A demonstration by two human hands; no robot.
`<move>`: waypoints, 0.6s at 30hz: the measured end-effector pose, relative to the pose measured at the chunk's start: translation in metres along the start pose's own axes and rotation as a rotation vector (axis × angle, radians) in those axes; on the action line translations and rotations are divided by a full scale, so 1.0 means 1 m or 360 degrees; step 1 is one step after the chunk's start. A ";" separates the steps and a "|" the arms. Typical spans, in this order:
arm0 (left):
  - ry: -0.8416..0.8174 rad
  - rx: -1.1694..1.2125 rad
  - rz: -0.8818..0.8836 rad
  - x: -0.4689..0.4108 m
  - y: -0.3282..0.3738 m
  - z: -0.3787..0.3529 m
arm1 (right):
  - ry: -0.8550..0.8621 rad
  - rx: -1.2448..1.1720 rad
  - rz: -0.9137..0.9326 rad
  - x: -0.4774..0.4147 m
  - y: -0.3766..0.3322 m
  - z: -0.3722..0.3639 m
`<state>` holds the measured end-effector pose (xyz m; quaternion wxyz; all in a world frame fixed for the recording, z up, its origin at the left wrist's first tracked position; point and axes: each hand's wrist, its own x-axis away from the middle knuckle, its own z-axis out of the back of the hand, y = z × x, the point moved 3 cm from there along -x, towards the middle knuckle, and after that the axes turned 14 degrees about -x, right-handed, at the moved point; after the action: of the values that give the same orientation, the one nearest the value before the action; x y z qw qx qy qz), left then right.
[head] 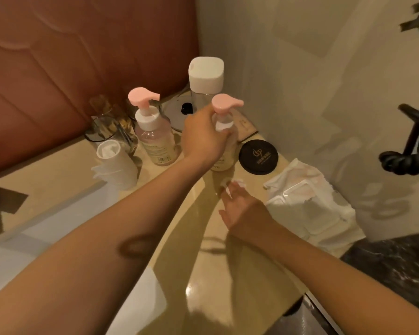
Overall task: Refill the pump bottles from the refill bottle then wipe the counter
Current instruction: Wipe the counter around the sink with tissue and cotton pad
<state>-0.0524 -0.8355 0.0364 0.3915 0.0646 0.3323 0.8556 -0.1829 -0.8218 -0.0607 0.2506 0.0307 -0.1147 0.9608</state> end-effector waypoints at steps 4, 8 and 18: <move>0.0024 -0.0022 0.0139 -0.002 -0.022 0.017 | -0.0248 -0.0307 -0.0170 -0.038 0.016 0.003; 0.0089 0.0013 0.0266 -0.006 -0.046 0.034 | -0.0233 -0.0260 -0.0116 -0.067 0.020 0.003; 0.0106 0.0029 0.0066 0.005 -0.051 0.036 | -0.0241 -0.0315 -0.0016 -0.074 0.017 0.017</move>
<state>-0.0108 -0.7888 0.0322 0.3619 0.0466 0.3514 0.8622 -0.1266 -0.8758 -0.0561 0.2479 0.0789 -0.2273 0.9385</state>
